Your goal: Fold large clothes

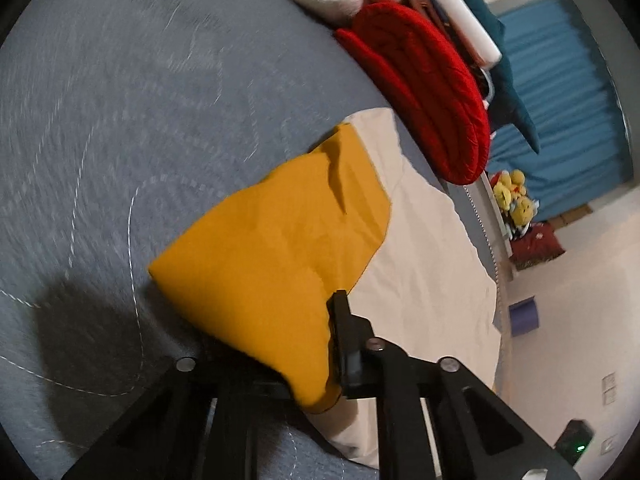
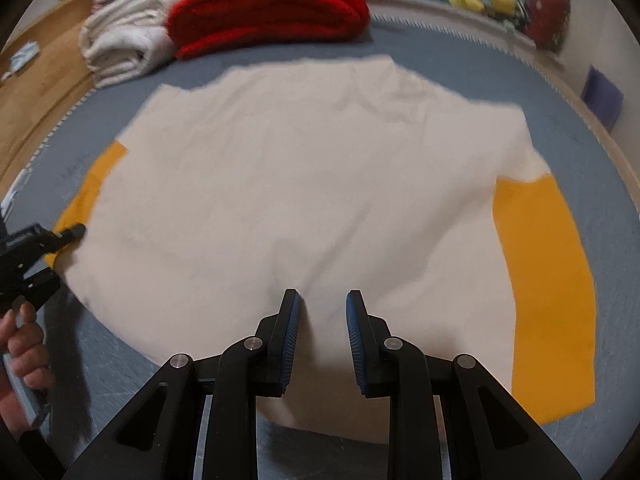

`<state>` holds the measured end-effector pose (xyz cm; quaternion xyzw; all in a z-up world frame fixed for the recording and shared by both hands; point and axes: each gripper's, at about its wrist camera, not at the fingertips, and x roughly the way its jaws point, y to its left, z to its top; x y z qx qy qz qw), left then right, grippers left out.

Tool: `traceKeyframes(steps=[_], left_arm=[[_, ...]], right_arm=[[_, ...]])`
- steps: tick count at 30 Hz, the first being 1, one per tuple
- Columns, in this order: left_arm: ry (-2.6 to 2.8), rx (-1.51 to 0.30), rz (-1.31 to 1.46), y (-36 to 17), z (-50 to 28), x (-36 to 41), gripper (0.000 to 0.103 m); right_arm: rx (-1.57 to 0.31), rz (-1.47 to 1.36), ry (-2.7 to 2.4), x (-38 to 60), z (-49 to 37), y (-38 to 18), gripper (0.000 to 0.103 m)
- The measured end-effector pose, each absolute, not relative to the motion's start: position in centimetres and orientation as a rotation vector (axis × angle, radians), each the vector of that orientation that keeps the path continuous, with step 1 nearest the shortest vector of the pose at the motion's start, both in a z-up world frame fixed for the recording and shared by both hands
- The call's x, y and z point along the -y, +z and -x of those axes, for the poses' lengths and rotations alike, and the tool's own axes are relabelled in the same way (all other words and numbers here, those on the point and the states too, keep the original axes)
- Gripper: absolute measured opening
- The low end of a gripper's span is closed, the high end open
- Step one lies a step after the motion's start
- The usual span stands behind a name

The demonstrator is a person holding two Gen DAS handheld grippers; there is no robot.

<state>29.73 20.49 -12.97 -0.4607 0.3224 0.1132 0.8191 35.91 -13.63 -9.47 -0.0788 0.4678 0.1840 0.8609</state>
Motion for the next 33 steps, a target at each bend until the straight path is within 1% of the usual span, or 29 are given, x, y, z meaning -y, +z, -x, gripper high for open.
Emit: traceKeyframes(steps=[4, 9, 12, 16, 24, 28, 33], left_arm=[[0.247, -0.684, 0.909, -11.0, -29.9, -19.8, 0.009], [0.256, -0.709, 0.793, -8.1, -30.5, -18.3, 0.007], [0.247, -0.718, 0.715, -6.1, -31.1, -17.3, 0.006], [0.237, -0.716, 0.601, -3.7, -31.8, -14.7, 0.005], [0.148, -0.708, 0.358, 0.9, -34.4, -5.6, 0.003], [0.078, -0.717, 0.26, 2.6, -36.4, 0.7, 0.003], [-0.017, -0.723, 0.105, 4.0, -38.8, 10.4, 0.002]], right_arm=[[-0.934, 0.183, 0.456, 12.1, -35.3, -8.9, 0.025], [-1.037, 0.284, 0.463, 10.6, -36.6, -12.4, 0.025], [-1.053, 0.247, 0.473, 10.9, -37.1, -11.4, 0.025], [-0.945, 0.217, 0.468, 12.2, -36.9, -8.2, 0.025], [-0.784, 0.088, 0.401, 19.3, -36.3, -2.9, 0.025], [-0.741, 0.028, 0.314, 25.0, -36.5, -1.3, 0.025], [-0.737, -0.122, 0.196, 33.0, -36.6, -0.2, 0.026]])
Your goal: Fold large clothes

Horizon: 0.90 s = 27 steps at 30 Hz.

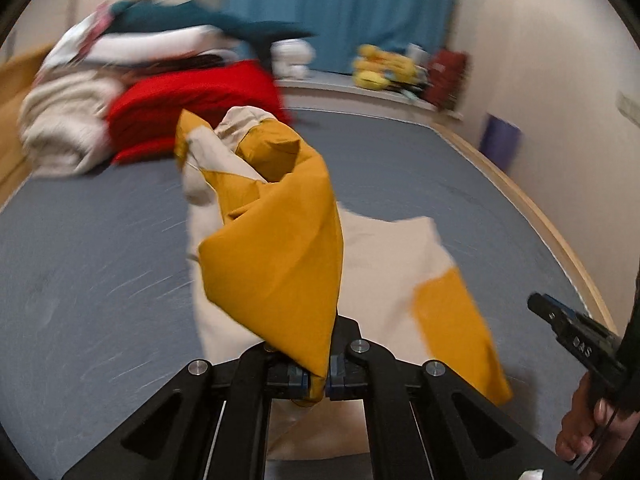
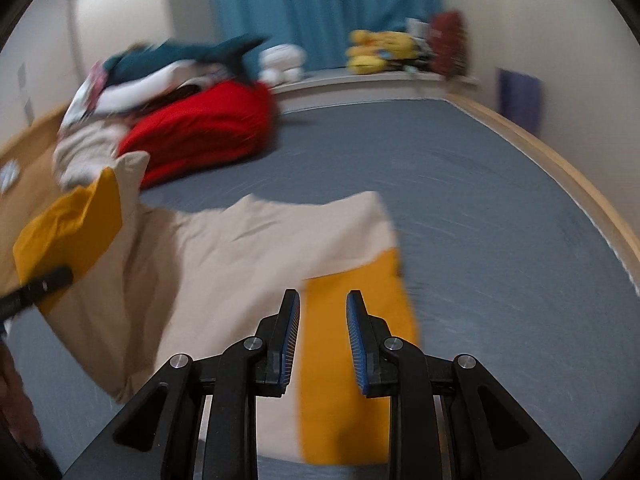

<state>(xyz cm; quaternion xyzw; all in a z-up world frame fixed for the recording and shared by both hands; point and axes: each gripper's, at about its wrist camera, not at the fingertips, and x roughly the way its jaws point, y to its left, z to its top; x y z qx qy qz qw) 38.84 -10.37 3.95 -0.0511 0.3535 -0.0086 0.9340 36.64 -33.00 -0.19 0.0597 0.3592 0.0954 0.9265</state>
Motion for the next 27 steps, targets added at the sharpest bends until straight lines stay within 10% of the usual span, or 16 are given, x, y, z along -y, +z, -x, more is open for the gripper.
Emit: traceKeyframes(steps=[13, 18, 27], left_arm=[[-0.342, -1.022, -0.206, -7.9, -42.4, 30.5, 0.01], [-0.483, -1.038, -0.032, -5.0, -41.4, 26.6, 0.048], [-0.371, -0.956, 0.102, -1.4, -37.5, 15.9, 0.051]], right_arm=[[-0.753, -0.349, 0.044, 44.7, -35.4, -0.3, 0.026], [-0.802, -0.434, 0.117, 45.3, -35.6, -1.6, 0.037], [-0.946, -0.442, 0.328, 41.1, -36.9, -4.4, 0.054]])
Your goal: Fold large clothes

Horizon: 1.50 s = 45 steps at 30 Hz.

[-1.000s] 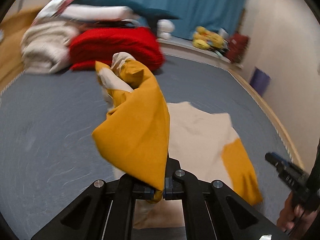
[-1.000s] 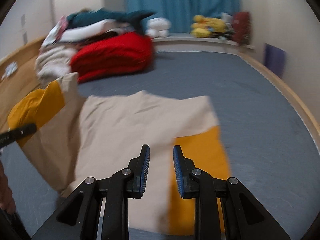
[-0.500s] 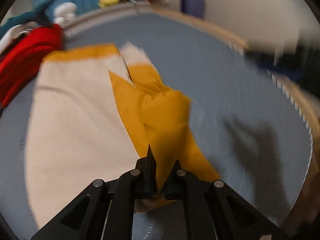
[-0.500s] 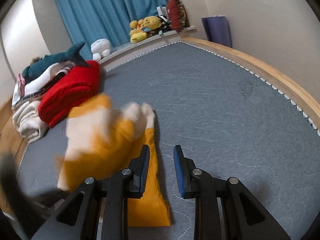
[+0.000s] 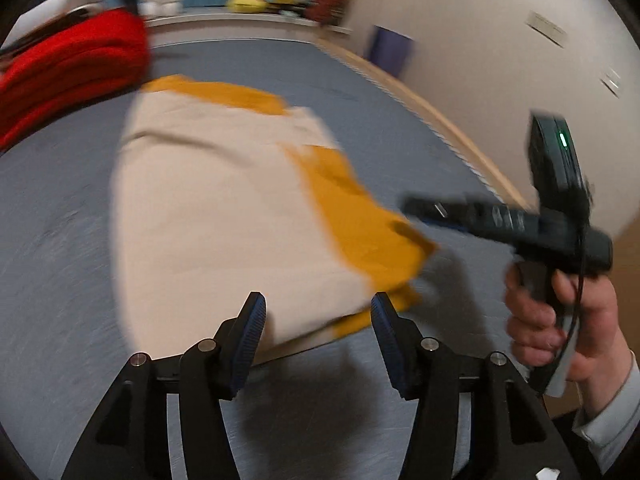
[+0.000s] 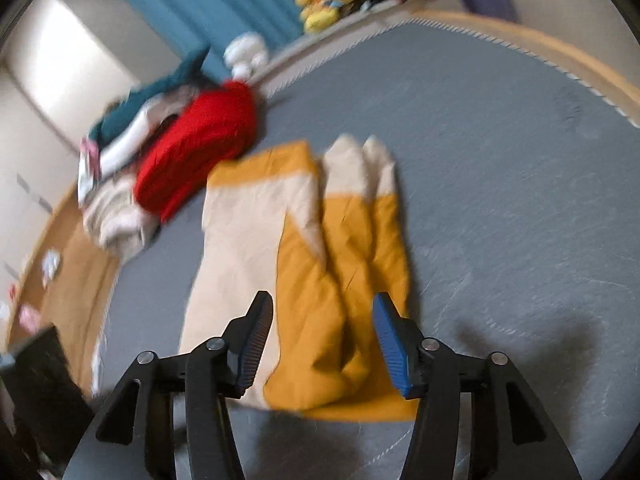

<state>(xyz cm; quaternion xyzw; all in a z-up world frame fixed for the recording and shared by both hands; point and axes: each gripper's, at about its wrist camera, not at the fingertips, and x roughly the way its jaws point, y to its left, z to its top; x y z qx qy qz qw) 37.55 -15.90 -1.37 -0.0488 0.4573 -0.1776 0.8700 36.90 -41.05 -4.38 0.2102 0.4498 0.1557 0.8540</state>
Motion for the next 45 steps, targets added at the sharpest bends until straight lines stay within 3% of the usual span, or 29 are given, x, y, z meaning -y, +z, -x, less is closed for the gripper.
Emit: traceKeyframes(steps=[4, 6, 7, 11, 16, 22, 31, 36, 39, 42, 45], left_arm=[[-0.189, -0.975, 0.164, -2.6, -38.1, 11.4, 0.051], [-0.12, -0.995, 0.242, -3.5, -38.7, 9.5, 0.051], [-0.098, -1.001, 0.274, -3.9, -38.9, 8.8, 0.051], [-0.051, -1.015, 0.369, -4.3, -41.0, 7.9, 0.051], [-0.093, -1.022, 0.381, -5.9, -41.7, 8.8, 0.051], [-0.107, -1.158, 0.302, -9.1, -42.6, 10.3, 0.056], [-0.172, -1.162, 0.068, -10.3, -41.7, 12.6, 0.058], [-0.203, -1.157, 0.096, -10.6, -40.9, 12.2, 0.06], [-0.222, -1.19, 0.101, -10.4, -40.9, 12.1, 0.06], [-0.245, -1.24, 0.11, -8.6, -41.9, 11.8, 0.06], [-0.226, -1.167, 0.044, -5.1, -43.8, 12.2, 0.056]], right_arm=[[-1.077, -0.261, 0.285, 38.0, -36.9, -6.8, 0.053], [-1.101, -0.219, 0.259, 37.3, -36.8, -7.9, 0.036], [-1.098, -0.225, 0.266, 37.3, -36.7, -8.0, 0.015], [-0.933, -0.22, 0.3, 37.6, -35.1, -4.2, 0.005], [-0.733, -0.364, 0.241, 41.3, -32.3, 0.5, 0.004], [-1.166, -0.448, 0.052, 44.4, -34.3, -11.3, 0.004], [-1.236, -0.32, -0.022, 42.9, -35.4, -11.6, 0.004], [-0.917, -0.232, -0.158, 43.8, -34.3, -5.8, 0.013], [-0.825, -0.288, 0.009, 42.5, -34.0, -4.4, 0.02], [-0.962, -0.336, 0.18, 40.1, -35.3, -7.0, 0.021], [-1.232, -0.153, 0.078, 38.2, -36.7, -12.5, 0.021]])
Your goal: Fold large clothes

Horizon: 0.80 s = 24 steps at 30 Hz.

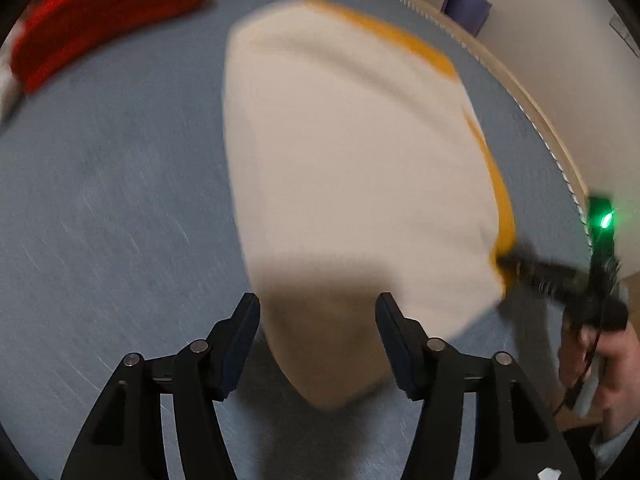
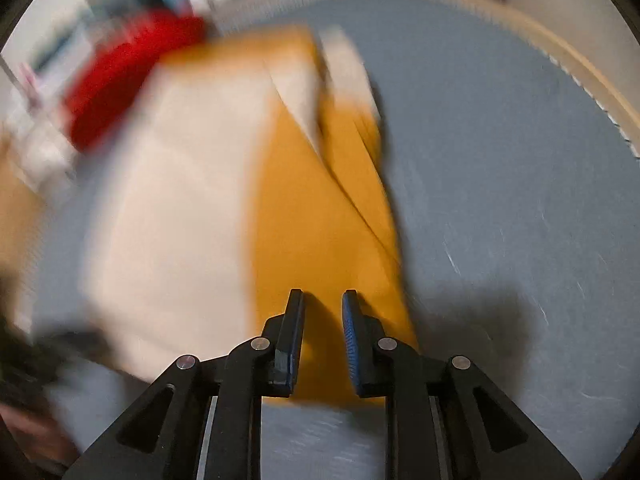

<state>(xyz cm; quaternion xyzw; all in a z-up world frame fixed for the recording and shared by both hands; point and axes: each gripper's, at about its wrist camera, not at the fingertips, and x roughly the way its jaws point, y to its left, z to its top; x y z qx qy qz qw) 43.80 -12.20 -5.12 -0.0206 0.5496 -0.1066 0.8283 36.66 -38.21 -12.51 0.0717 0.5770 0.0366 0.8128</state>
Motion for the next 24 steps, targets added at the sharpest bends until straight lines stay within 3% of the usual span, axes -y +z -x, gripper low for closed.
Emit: traceKeyframes(steps=[4, 9, 14, 24], left_arm=[[-0.272, -1.126, 0.037, -3.0, -47.4, 13.5, 0.05], [-0.237, -1.16, -0.03, -6.2, -53.1, 15.8, 0.041], [-0.179, -1.086, -0.03, -7.2, -59.9, 16.5, 0.041], [-0.128, -1.149, -0.027, -9.9, -69.3, 18.3, 0.045]], right_arm=[[-1.303, -0.188, 0.037, 38.8, -37.4, -13.3, 0.021], [-1.321, -0.138, 0.006, 38.9, -38.4, -12.9, 0.021], [-1.349, -0.122, -0.001, 38.6, -39.4, -13.4, 0.021], [-1.384, -0.134, 0.019, 37.0, -40.7, -14.3, 0.021]])
